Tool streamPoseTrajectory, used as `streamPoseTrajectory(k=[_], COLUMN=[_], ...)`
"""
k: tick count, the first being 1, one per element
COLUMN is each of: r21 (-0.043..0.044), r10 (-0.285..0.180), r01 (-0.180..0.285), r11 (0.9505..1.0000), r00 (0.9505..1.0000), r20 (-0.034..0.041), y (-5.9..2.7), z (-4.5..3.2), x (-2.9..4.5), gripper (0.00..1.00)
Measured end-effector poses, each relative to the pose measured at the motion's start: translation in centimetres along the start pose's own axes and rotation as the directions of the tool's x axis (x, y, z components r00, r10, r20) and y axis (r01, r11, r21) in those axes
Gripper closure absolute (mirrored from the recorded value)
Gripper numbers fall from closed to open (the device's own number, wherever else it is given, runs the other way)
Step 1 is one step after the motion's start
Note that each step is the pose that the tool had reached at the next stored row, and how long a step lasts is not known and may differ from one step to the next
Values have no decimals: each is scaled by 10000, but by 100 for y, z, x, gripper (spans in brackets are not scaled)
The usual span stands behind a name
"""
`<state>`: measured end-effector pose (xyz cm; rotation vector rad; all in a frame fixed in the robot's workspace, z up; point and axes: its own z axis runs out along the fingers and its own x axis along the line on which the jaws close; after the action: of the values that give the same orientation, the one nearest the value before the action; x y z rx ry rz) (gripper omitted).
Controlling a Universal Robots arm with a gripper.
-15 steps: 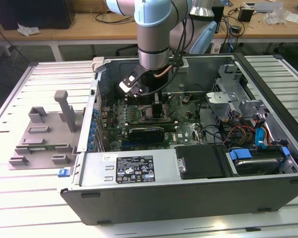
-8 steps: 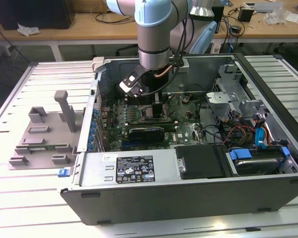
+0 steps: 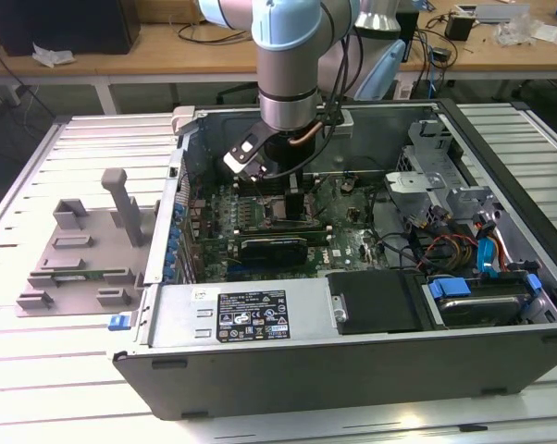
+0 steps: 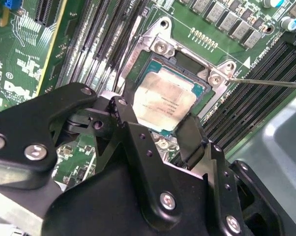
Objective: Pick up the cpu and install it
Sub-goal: 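Place the cpu into insertion slot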
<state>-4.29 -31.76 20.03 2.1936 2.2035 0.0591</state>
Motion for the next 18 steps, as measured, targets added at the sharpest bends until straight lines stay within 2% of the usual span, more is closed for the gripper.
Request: streamPoseTrajectory(k=[3, 5, 10, 18], r21=[-1, -1, -1, -1], r10=[1, 0, 0, 0], r01=[-1, 0, 0, 0], r11=[10000, 10000, 10000, 10000], r00=[10000, 10000, 10000, 10000], r20=[1, 1, 0, 0], y=[2, 5, 6, 6], z=[-40, -112, -118, -119], x=[0, 0, 1, 1], gripper=[39, 39, 41, 89])
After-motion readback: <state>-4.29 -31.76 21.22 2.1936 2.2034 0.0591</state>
